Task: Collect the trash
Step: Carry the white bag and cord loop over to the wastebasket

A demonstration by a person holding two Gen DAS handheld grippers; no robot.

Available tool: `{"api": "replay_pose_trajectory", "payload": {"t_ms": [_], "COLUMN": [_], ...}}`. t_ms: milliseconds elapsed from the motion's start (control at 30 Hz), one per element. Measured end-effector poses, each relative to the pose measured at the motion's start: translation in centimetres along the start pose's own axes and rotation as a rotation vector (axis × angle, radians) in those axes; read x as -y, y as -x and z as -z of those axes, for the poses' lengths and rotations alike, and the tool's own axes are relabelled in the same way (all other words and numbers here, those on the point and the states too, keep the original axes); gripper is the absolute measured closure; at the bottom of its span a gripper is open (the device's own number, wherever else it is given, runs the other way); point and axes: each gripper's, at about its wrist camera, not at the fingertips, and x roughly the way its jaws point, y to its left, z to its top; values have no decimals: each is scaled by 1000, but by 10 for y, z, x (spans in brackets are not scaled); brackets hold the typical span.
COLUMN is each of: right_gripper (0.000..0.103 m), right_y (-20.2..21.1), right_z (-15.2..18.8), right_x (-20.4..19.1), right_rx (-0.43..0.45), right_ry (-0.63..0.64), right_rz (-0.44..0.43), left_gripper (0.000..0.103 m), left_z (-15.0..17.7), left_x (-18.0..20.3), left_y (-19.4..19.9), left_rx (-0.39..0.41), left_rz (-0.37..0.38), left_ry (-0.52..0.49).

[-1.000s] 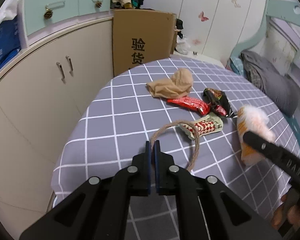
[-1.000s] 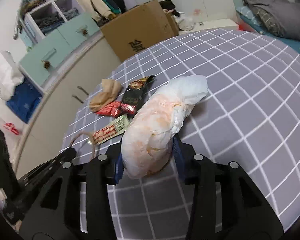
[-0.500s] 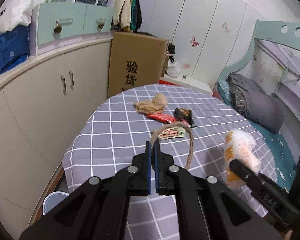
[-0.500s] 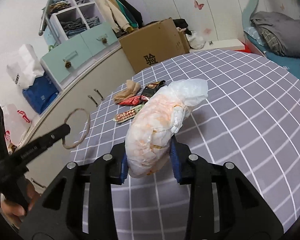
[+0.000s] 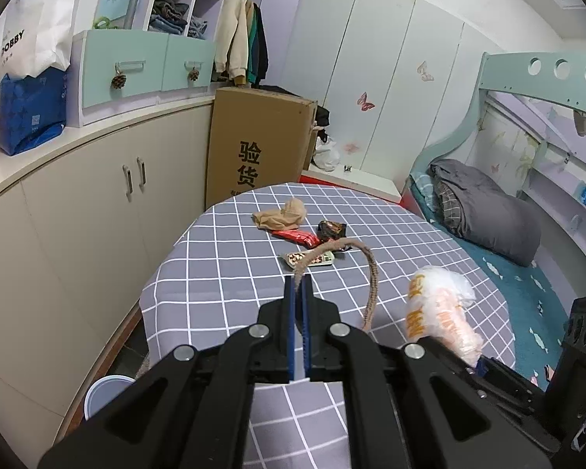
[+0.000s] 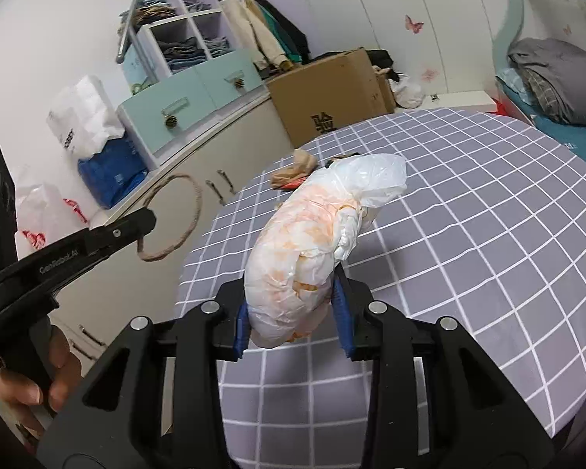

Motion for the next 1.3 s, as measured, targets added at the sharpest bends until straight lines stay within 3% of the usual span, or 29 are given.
{"api": "replay_pose_trajectory", "payload": {"t_ms": [500,933,1300], "right_gripper": [69,69,69], "right_y": [15,-12,-65], "right_z": [20,41,79], "right_x": [-50,-131,-196], "right_rx": [-15,-85,-199], "right_ry": [66,179,281], "right_rz": [-78,-153,-194], "left_gripper": [100,100,100], "left_z": [19,41,73], "left_x": [-37,-121,-203], "left_y": [45,76,68], "left_rx": [23,37,-23], "left_rz": [7,-73,-162], "left_ry": [52,139,236]}}
